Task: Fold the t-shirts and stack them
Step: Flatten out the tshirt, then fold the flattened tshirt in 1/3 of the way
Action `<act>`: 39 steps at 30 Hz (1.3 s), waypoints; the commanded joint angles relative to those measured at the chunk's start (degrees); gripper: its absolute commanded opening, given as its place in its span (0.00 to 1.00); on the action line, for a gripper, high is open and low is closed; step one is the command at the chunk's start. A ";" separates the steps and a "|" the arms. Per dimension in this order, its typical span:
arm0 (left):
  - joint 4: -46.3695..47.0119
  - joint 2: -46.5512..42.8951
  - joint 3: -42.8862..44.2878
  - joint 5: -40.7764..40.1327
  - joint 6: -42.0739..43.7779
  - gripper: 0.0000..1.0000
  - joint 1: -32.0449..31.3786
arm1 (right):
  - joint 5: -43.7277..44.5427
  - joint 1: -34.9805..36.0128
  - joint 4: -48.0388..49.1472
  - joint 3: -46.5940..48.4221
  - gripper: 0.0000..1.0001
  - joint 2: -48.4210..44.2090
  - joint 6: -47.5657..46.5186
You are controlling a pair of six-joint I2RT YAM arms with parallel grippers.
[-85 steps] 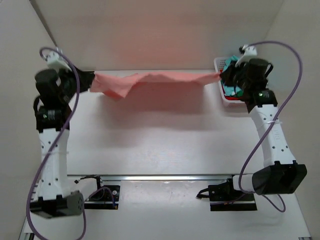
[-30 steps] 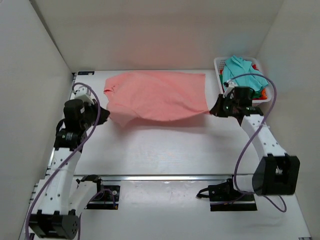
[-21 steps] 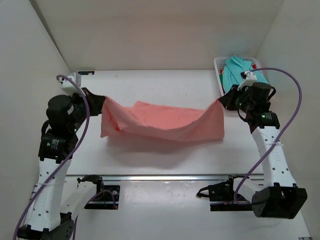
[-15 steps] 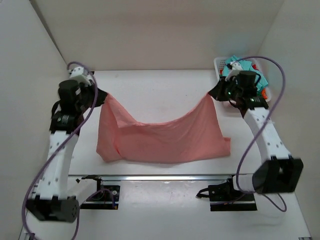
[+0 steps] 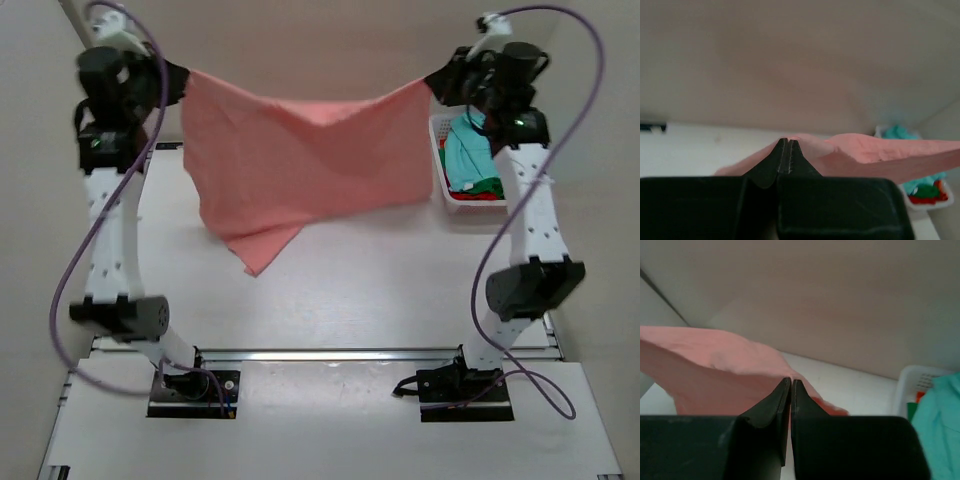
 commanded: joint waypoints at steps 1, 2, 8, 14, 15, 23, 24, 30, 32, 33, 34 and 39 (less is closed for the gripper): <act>0.99 -14.36 -1.36 -1.51 1.43 0.00 0.07 | -3.11 -4.94 4.69 -7.57 0.00 -9.60 1.33; 1.34 -17.87 -3.92 -1.94 1.78 0.00 -0.63 | -2.41 -5.28 4.69 -11.96 0.00 -10.57 -0.08; 5.92 -38.08 -40.72 -0.63 -0.06 0.00 -2.66 | -2.14 -3.89 7.14 -35.50 0.00 -19.88 -2.55; 4.86 -51.55 -70.59 -0.01 -1.72 0.00 -7.49 | -2.14 -3.71 11.10 -58.90 0.00 -26.66 -2.55; 4.86 -54.26 -73.70 -0.18 -2.51 0.00 -7.76 | -1.35 -3.79 11.71 -63.20 0.00 -27.28 -2.38; -0.58 -66.67 -89.55 -7.03 -13.67 0.00 -15.23 | 1.64 -2.39 3.82 -78.53 0.00 -36.15 1.75; -2.15 -67.55 -89.12 -7.65 -15.16 0.00 -15.06 | 2.08 -2.47 2.24 -79.93 0.00 -36.86 1.84; -6.29 -67.56 -85.16 -10.80 -16.41 0.00 -13.30 | 1.99 -3.35 -4.18 -81.53 0.00 -40.29 3.60; -6.39 -67.30 -83.58 -12.48 -16.40 0.00 -13.65 | 2.61 -5.37 -5.50 -81.62 0.01 -40.99 3.25; -6.47 -66.86 -83.23 -14.67 -15.97 0.00 -13.48 | 3.22 -5.81 -6.46 -81.88 0.00 -41.34 3.33; -6.13 -66.07 -82.53 -15.21 -15.79 0.00 -13.65 | 3.40 -6.69 -7.43 -81.79 0.00 -41.61 3.34; -1.39 -61.59 -82.25 -16.09 -14.38 0.00 -11.37 | 4.63 -11.35 -10.95 -82.67 0.00 -44.50 3.07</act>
